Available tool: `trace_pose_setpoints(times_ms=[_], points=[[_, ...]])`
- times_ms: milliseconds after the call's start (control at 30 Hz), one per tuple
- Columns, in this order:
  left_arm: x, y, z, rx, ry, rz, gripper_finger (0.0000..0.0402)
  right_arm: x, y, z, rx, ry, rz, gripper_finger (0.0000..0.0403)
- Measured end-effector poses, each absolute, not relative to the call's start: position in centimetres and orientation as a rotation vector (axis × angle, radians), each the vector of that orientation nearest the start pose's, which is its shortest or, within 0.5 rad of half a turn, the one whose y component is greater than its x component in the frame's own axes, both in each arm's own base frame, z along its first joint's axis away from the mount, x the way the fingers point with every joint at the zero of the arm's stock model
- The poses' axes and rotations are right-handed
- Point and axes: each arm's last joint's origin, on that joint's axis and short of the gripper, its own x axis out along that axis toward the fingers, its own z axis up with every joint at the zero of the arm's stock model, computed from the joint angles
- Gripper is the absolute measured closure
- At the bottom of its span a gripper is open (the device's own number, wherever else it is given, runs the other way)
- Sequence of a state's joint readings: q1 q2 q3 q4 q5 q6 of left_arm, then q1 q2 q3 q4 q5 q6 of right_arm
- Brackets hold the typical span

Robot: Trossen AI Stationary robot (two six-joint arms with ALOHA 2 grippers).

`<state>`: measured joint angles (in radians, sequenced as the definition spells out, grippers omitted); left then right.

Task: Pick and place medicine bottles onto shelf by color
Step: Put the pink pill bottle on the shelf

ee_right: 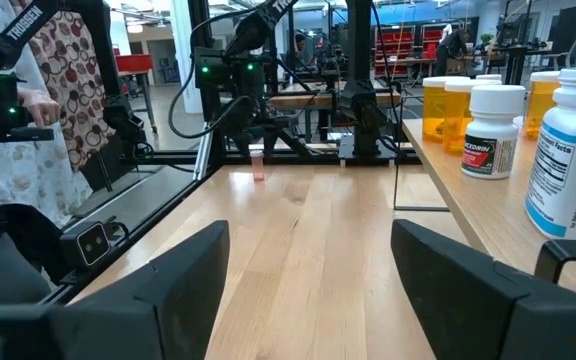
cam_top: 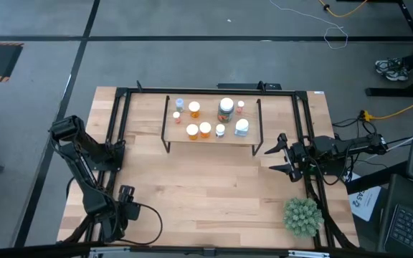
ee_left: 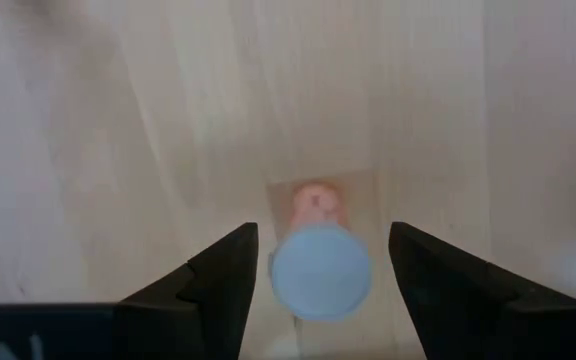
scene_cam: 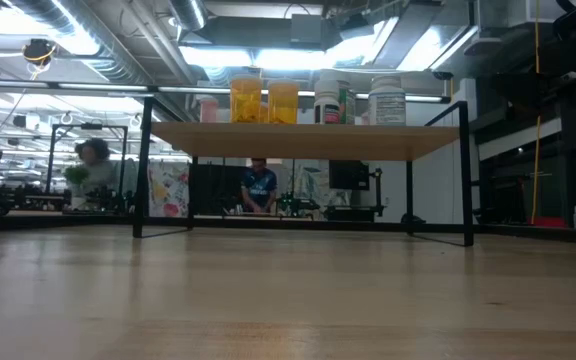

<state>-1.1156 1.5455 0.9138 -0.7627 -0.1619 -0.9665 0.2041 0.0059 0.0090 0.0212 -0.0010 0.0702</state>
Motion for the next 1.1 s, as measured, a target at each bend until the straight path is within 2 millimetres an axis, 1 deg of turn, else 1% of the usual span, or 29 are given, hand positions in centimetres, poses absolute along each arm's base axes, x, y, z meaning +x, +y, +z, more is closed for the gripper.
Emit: trace_pose_setpoints(times_ms=[133,267,667,767,933,1100], points=[[12.0,-23.5,17.6,0.045,1.337,-0.159,0.018,9.5,2.0,16.8,0.073,-0.017,0.206,0.0121],[12.0,-23.5,17.6,0.049,1.336,-0.161,0.0191,9.5,2.0,16.8,0.073,-0.017,0.206,0.0121],[12.0,-23.4,17.6,0.051,1.332,-0.162,0.0267,9.5,2.0,16.8,0.073,-0.017,0.206,0.0121],[12.4,-23.4,17.8,0.037,1.342,-0.156,0.0284,9.5,2.0,16.8,0.072,-0.017,0.206,0.0121],[14.1,-23.3,19.5,0.019,1.326,-0.18,0.0297,9.5,2.0,16.8,0.072,-0.017,0.206,0.0121],[17.0,-22.6,22.4,0.076,1.278,-0.23,0.0297,9.5,2.0,16.8,0.073,-0.017,0.206,0.0121]])
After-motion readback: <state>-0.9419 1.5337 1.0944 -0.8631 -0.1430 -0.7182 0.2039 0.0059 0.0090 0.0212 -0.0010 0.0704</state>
